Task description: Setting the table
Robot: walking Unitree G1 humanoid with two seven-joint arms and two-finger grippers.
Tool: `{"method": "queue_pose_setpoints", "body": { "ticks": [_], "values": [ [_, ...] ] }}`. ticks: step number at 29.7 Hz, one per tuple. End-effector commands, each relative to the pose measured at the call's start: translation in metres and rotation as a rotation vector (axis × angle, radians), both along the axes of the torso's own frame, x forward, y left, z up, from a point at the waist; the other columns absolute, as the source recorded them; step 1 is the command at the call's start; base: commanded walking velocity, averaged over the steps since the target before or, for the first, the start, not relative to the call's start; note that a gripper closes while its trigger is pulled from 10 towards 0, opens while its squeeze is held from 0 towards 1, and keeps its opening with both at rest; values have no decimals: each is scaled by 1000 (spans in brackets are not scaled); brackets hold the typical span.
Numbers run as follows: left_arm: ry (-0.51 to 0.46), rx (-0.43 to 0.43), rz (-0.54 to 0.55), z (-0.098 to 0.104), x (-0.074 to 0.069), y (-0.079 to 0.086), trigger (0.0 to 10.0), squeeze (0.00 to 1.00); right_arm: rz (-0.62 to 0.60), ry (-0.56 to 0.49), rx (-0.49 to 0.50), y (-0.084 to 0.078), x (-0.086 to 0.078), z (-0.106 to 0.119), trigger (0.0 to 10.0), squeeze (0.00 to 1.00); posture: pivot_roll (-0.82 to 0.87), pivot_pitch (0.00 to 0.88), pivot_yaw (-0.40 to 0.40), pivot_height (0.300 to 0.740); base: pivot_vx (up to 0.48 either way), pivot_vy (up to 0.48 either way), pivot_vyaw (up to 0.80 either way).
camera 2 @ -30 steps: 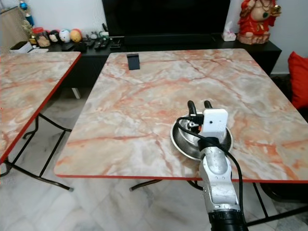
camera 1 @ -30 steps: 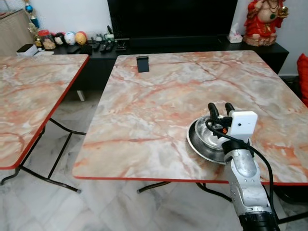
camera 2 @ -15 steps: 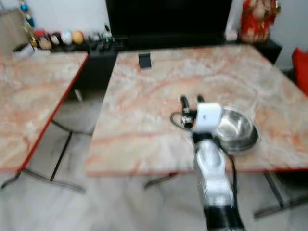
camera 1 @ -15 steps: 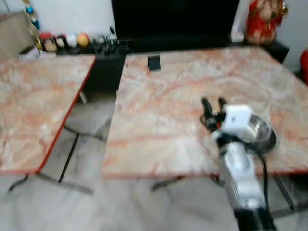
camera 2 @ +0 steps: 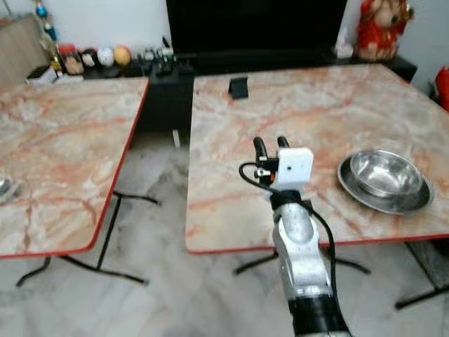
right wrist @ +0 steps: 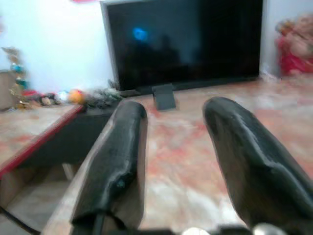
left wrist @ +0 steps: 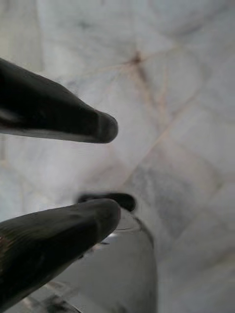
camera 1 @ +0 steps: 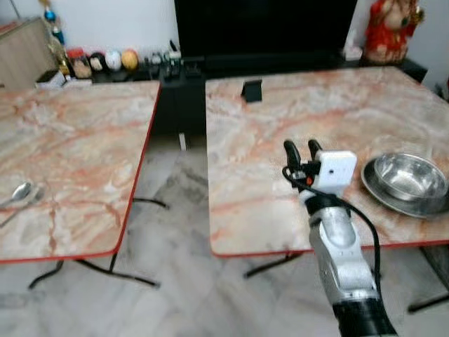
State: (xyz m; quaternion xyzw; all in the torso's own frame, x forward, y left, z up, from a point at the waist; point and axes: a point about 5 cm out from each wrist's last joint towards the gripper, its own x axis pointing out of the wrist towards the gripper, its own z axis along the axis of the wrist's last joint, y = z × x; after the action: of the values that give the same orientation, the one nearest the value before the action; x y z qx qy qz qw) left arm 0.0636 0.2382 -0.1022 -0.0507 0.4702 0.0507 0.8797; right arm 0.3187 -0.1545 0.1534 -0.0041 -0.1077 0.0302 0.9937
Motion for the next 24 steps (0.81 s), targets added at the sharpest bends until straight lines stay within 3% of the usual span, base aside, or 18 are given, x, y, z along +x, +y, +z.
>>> {"method": "queue_pose_setpoints", "body": {
  "ticks": [1, 24],
  "values": [
    [12, 16, 6, 1, -3, 8, 10000, 0, 24, -31, 8, 8, 1, 8, 10000, 0, -124, 0, 59, 740, 0, 480, 0],
    [13, 19, 2, 2, -3, 10, 10000, 0, 71, -33, -20, 16, -2, 6, 10000, 0, -115, 0, 68, 740, 0, 480, 0]
  ]
}}
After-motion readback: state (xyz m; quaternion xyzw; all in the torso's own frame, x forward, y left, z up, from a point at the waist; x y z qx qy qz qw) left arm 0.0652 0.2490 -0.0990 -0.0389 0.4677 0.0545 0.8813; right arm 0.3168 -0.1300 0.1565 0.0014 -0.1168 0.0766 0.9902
